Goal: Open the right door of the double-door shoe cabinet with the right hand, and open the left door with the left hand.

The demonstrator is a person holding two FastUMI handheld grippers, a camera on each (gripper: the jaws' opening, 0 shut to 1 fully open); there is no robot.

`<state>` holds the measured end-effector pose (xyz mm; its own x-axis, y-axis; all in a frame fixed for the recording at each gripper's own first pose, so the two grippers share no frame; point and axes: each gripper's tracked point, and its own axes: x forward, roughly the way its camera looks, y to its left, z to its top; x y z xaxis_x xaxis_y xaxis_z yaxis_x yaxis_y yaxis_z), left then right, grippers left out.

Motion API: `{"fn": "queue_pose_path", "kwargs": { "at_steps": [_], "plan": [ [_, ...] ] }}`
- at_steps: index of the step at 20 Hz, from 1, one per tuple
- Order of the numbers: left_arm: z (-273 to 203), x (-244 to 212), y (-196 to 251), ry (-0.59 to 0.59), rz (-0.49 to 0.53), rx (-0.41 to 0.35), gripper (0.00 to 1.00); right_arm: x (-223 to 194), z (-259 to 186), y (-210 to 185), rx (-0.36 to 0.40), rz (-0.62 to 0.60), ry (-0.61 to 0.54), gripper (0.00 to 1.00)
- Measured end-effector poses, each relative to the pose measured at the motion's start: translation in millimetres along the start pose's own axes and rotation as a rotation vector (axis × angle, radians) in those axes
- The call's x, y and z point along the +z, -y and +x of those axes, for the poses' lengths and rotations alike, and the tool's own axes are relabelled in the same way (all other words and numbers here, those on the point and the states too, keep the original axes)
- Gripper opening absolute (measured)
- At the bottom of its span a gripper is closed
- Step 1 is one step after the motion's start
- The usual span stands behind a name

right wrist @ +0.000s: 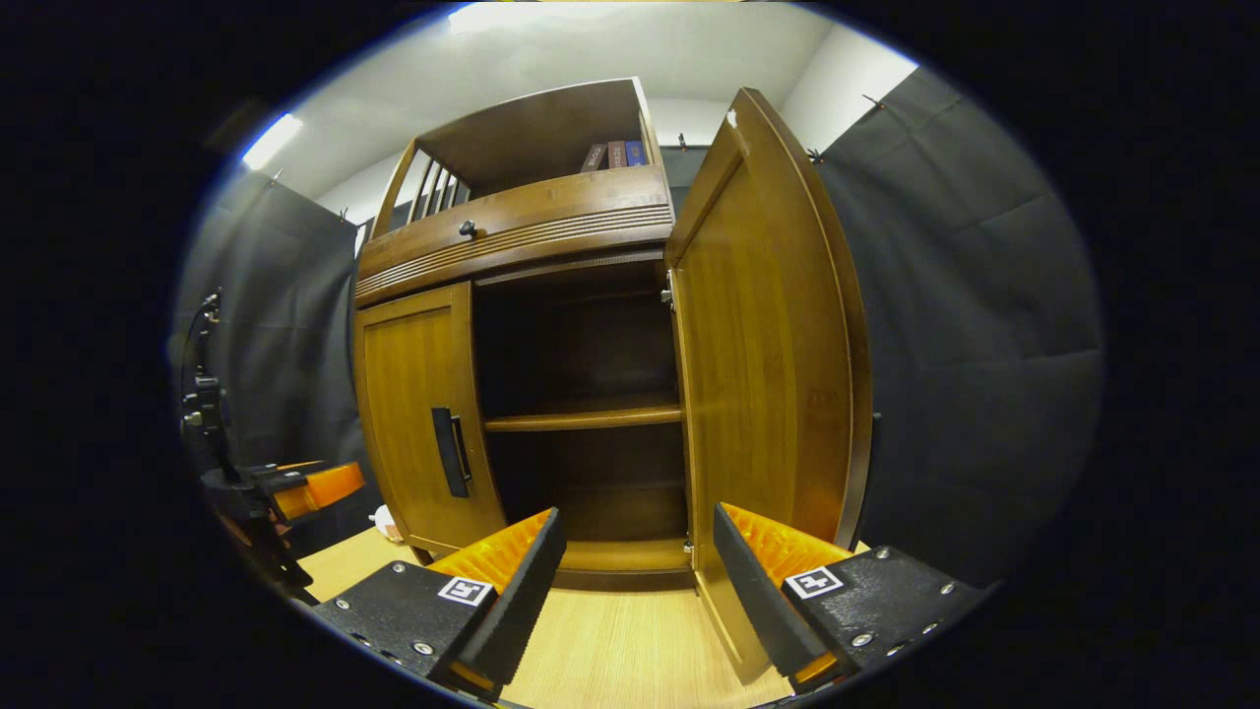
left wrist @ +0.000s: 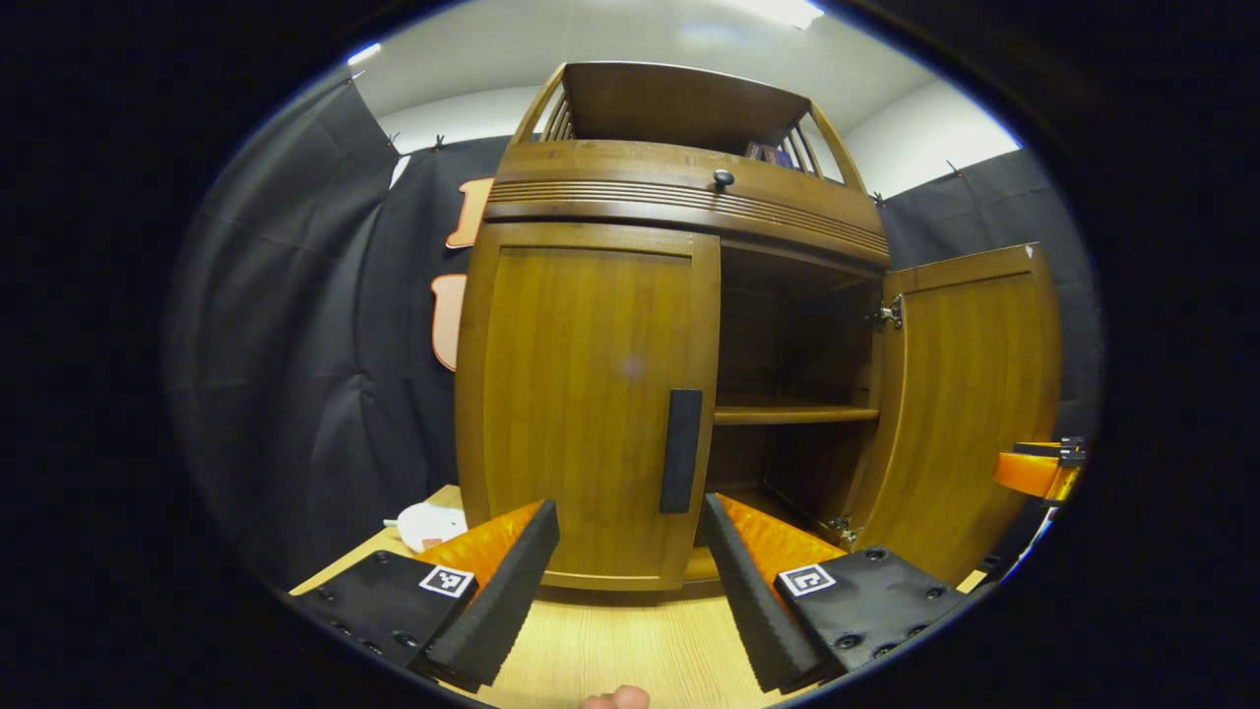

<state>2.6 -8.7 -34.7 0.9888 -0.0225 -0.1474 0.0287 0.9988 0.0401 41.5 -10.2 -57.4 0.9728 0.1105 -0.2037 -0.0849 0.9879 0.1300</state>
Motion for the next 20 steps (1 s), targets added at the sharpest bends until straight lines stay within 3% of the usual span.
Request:
{"fn": "queue_pose_path", "kwargs": {
  "at_steps": [3, 4, 7, 8, 10, 11, 13, 20],
  "plan": [
    [36.4, 8.1, 11.3, 0.014, -0.023, -0.03, 0.99, 1.1, -4.4, 4.5, -0.01, -0.026, 0.008, 0.93],
    [50.2, 10.7, 13.6, 0.025, -0.021, -0.036, 0.94, 1.8, -7.4, 5.9, -0.014, -0.036, 0.008, 0.93],
    [83.3, 12.5, 24.3, 0.052, 0.014, -0.054, 0.94, 3.9, -13.3, 6.1, -0.014, -0.045, 0.006, 0.93],
    [94.8, 9.7, 29.1, 0.051, 0.031, -0.066, 0.99, 5.0, -15.6, 7.4, -0.018, -0.047, 0.007, 0.86],
    [116.0, 9.4, 36.7, 0.055, 0.063, -0.072, 0.96, 4.3, -18.6, 9.7, -0.028, -0.052, 0.002, 0.86],
    [123.9, 7.5, 41.4, 0.053, 0.073, -0.077, 0.94, 3.2, -19.8, 10.2, -0.031, -0.054, -0.002, 0.99],
    [138.5, 3.1, 45.0, 0.041, 0.075, -0.079, 0.94, 1.6, -22.9, 8.9, -0.031, -0.058, -0.009, 0.86],
    [160.3, -10.2, 40.5, 0.004, 0.045, -0.044, 0.94, -2.6, -25.8, 10.8, -0.041, -0.058, -0.021, 0.93]
  ]
}}
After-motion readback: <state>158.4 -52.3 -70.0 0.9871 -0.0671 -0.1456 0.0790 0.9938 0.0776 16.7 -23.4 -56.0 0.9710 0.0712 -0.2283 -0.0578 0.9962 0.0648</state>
